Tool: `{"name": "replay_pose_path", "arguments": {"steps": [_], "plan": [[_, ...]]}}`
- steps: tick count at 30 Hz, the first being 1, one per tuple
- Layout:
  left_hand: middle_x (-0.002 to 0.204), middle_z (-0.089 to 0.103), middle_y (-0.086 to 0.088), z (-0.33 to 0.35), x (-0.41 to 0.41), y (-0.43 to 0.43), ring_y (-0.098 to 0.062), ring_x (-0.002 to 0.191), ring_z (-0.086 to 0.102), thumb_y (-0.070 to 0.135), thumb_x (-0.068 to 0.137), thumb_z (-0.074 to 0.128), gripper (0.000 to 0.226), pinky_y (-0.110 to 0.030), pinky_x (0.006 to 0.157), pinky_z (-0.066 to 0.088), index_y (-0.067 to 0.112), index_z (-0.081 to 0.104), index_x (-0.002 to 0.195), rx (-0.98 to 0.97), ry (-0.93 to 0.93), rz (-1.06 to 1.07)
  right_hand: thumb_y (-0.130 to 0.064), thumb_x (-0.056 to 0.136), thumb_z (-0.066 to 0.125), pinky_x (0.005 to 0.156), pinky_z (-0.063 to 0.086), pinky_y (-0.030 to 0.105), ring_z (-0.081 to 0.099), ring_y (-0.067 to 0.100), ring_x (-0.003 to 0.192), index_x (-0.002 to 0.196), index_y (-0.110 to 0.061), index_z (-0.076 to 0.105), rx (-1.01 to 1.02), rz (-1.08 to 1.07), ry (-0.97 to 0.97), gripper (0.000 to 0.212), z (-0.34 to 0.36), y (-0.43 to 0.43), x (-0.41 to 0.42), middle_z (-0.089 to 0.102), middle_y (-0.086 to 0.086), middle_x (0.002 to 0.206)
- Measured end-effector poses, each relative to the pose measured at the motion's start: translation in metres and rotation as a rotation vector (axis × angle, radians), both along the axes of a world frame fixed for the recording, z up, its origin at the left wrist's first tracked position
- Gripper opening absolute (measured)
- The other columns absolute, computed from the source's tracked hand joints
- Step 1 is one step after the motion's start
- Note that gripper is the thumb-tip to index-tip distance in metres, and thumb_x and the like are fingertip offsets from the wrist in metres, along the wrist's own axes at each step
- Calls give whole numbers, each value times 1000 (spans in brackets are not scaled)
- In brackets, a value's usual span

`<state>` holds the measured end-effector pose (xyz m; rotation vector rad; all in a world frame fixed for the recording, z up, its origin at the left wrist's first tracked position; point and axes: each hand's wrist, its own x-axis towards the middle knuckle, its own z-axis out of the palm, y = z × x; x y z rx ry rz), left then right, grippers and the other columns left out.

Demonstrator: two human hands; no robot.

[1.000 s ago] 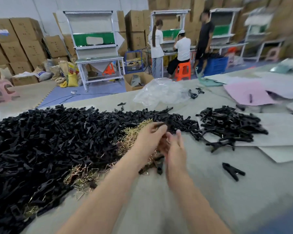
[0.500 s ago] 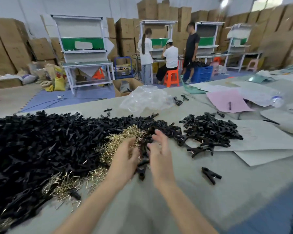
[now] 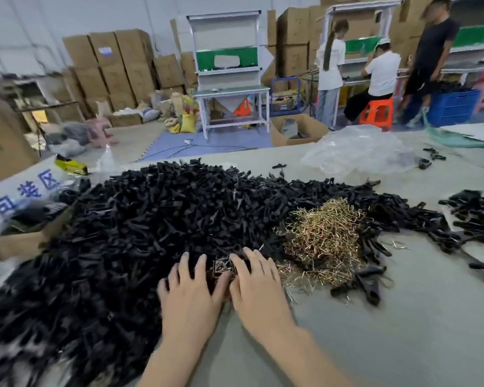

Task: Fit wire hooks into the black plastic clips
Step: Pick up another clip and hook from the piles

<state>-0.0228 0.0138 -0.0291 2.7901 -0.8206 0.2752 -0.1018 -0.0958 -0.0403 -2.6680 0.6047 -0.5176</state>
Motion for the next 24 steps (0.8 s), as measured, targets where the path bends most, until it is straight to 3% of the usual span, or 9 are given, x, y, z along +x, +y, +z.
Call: {"name": "replay_pose_path", "arguments": {"steps": [3, 7, 9, 11, 13, 17, 21, 24], "plan": [[131, 62, -14, 3, 13, -5, -38, 113, 60, 67, 89, 29, 72, -50, 86, 48, 18, 69, 123, -36, -83, -52, -29, 103, 40, 122, 21, 38, 30, 21, 146, 146, -24, 48, -16, -13, -102, 43, -2, -6, 8, 40, 3, 156], [117, 64, -2, -5, 24, -1, -30, 102, 60, 55, 92, 47, 46, -41, 74, 52, 20, 72, 107, -235, -161, -158, -24, 99, 55, 107, 40, 35, 49, 16, 125, 125, -25, 67, 18, -44, -259, 29, -8, -15, 11, 58, -5, 133], [109, 58, 2, -8, 25, -1, -20, 94, 58, 39, 94, 58, 24, -26, 63, 49, 19, 71, 100, -350, -180, -241, -23, 98, 60, 98, 44, 32, 52, 13, 112, 118, -26, 70, 27, -49, -297, 23, -10, -21, 12, 61, -8, 121], [104, 54, 4, -8, 24, -3, -13, 88, 56, 30, 92, 62, 16, -17, 55, 42, 18, 68, 101, -381, -169, -273, -24, 99, 61, 95, 43, 29, 51, 9, 104, 118, -29, 70, 79, -35, -281, 22, -8, -27, 13, 59, -12, 116], [101, 54, 6, -7, 25, -5, -10, 88, 55, 32, 95, 59, 18, -15, 56, 42, 18, 68, 102, -431, -145, -258, -25, 100, 59, 96, 41, 26, 49, 3, 104, 120, -34, 67, 157, -18, -275, 23, -7, -29, 13, 56, -18, 115], [87, 54, 9, -5, 31, -2, -10, 83, 53, 43, 99, 43, 35, -21, 75, 42, 15, 63, 90, -587, -71, -205, -20, 100, 59, 94, 45, 19, 55, -1, 108, 124, -36, 62, 243, 10, -307, 29, -5, -30, 9, 54, -21, 112], [66, 51, 6, -3, 34, 4, -17, 61, 53, 45, 103, 36, 45, -39, 59, 49, 15, 51, 73, -688, 3, -106, -13, 99, 59, 83, 44, 8, 54, -8, 106, 121, -34, 61, 350, -15, -387, 31, -3, -30, 7, 53, -21, 109], [55, 52, 5, -3, 33, 7, -13, 50, 51, 55, 103, 29, 56, -25, 49, 43, 16, 54, 71, -748, 38, -63, -9, 98, 59, 85, 44, 6, 56, -7, 108, 117, -33, 63, 424, -35, -485, 30, 0, -30, 6, 55, -19, 109]]}}
